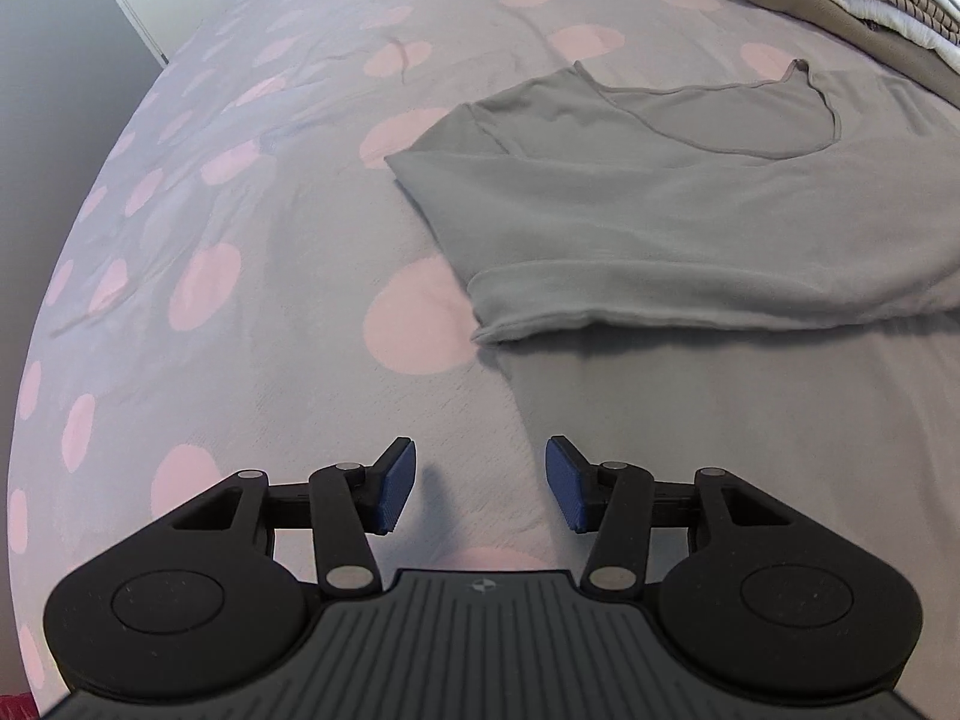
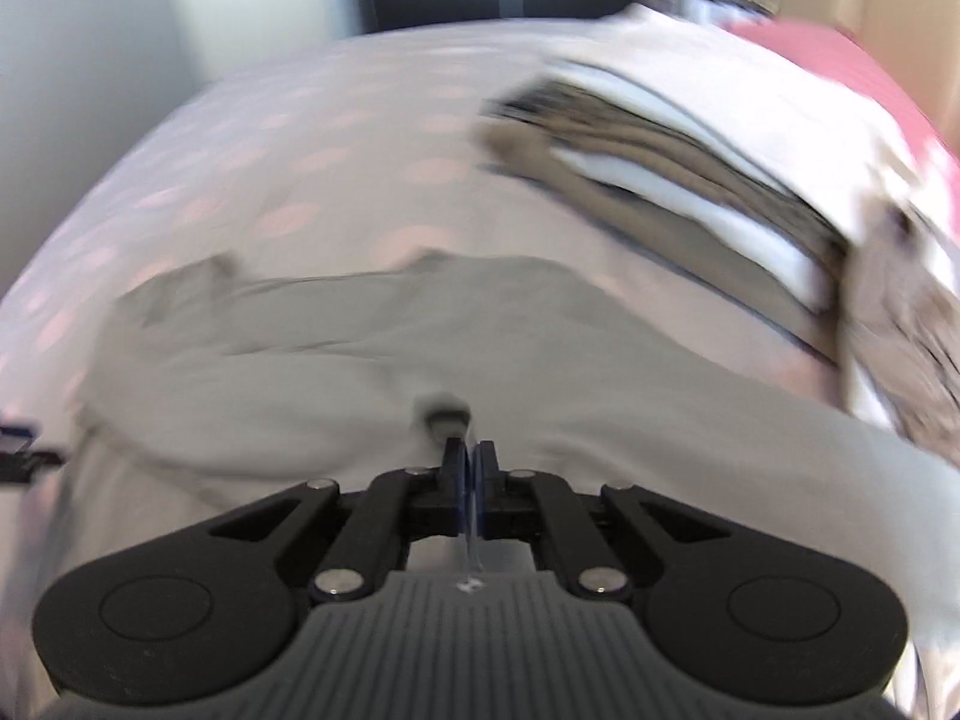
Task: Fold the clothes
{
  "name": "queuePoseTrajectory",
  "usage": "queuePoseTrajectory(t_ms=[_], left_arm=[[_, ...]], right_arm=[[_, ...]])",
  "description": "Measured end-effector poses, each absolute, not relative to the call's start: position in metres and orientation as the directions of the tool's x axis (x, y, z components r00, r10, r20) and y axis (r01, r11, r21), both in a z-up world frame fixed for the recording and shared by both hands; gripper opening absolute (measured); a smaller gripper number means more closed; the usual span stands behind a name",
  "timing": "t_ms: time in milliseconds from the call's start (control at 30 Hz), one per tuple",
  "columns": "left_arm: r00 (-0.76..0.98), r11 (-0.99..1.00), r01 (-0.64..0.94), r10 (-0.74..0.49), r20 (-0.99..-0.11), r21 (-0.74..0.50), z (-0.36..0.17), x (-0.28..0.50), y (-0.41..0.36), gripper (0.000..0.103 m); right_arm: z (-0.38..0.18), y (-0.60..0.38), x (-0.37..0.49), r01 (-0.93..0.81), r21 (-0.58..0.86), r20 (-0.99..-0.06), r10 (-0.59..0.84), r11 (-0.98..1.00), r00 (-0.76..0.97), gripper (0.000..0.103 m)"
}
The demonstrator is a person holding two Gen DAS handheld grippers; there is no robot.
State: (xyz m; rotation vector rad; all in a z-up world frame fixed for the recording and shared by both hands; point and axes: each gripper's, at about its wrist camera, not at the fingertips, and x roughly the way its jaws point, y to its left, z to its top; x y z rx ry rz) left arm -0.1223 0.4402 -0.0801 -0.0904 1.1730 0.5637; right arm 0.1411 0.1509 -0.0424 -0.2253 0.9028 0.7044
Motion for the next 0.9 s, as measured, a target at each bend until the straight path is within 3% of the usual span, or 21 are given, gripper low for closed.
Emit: queuePoseTrajectory(t_ms=[267,500,800,833,900], left_arm=[[0.294,0.859,-0.463,0.383,-0.876,0.220,-0.081,-0.111,0.440,0.047],[0.346,0.866,-0.441,0.404,-0.847,0.233,-0.088,-0.104,0.444,0.036],[0.382,0.866,-0.452,0.405,-0.831,0.215,-0.098,-0.094,0.451,0.035],[0.389,0.867,-0.446,0.410,-0.825,0.221,-0.097,-0.092,0.449,0.032],[0.397,0.879,-0.430,0.388,-0.831,0.205,-0.097,-0.089,0.446,0.004]], right_arm=[[-0.073,0.151,0.176,-0.593,0.090,-0.835,0.385,0.800,0.392,0.003],[-0.063,0.167,0.190,-0.636,0.079,-0.826,0.408,0.767,0.389,0.003],[-0.046,0.167,0.211,-0.580,0.149,-0.792,0.447,0.801,0.415,0.003],[-0.048,0.169,0.210,-0.582,0.138,-0.799,0.437,0.802,0.414,0.003],[-0.052,0.172,0.208,-0.586,0.108,-0.817,0.407,0.803,0.408,0.003]])
